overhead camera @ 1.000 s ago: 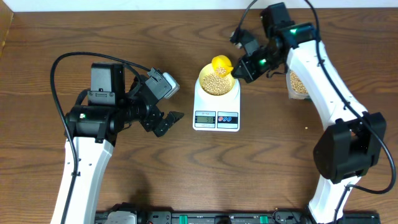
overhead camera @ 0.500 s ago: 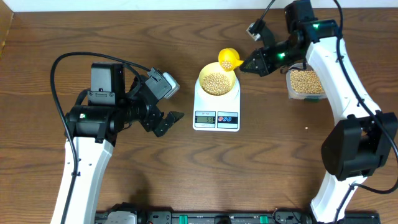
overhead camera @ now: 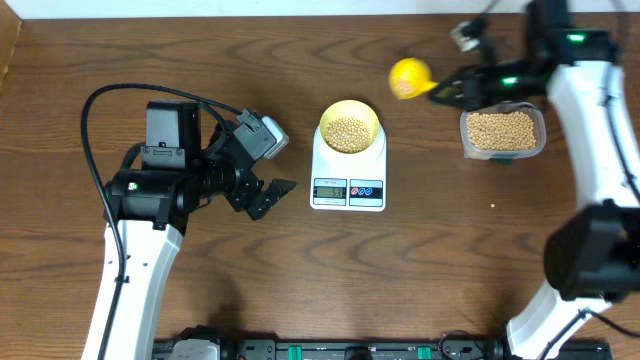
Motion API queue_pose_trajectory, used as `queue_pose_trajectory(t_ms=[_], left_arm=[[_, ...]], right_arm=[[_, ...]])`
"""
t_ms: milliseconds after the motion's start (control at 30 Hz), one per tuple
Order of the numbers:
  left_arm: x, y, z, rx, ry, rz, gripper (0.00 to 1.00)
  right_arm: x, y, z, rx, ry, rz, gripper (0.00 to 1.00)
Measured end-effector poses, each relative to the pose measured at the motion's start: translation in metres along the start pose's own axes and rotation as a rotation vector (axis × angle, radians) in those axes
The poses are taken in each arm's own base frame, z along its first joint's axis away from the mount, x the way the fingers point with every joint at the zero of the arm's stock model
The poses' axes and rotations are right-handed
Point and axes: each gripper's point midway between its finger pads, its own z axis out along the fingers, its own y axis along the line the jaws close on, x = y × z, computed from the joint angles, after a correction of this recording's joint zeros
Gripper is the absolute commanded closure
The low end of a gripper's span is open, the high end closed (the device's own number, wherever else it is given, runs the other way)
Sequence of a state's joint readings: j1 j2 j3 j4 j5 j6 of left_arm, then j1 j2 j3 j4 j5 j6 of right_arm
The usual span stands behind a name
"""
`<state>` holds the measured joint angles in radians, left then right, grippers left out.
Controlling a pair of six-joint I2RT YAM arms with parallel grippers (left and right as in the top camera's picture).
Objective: Scoop item into bowl and weigh 50g on scale
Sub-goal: 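Move the scoop with the right gripper back right to the tub, then dip the scoop into the soybean tub with the right gripper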
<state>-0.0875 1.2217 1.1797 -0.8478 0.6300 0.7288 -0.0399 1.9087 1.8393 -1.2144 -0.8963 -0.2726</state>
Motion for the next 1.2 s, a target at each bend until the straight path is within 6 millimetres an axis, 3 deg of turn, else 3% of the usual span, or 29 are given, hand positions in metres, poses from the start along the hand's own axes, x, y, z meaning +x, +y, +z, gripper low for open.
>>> queue_pose_trajectory(t_ms=[200,300,400,700,933,1200], left_arm=[[0.0,0.0,0.0,0.0,0.0,0.0,0.01],[0.0,0.0,0.0,0.0,0.0,0.0,0.01],[0.0,0.0,0.0,0.0,0.0,0.0,0.01],[0.0,0.0,0.0,0.0,0.0,0.0,0.02],[0.0,0.0,0.0,0.0,0.0,0.0,0.01],[0.0,0.0,0.0,0.0,0.0,0.0,0.01]], right_arm=[[0.008,-0.023,-0.071,0.161,-0.086,0.084,0.99],[0.022,-0.038,-0.084,0.268,-0.051,0.124,0.99],[0.036,-0.053,-0.089,0.378,0.011,0.147,0.99],[0.051,-0.083,-0.103,0.614,0.103,0.157,0.99],[0.05,-0.093,-0.105,0.749,0.145,0.124,0.99],[0.046,-0.095,-0.088,0.948,0.254,0.024,0.99]])
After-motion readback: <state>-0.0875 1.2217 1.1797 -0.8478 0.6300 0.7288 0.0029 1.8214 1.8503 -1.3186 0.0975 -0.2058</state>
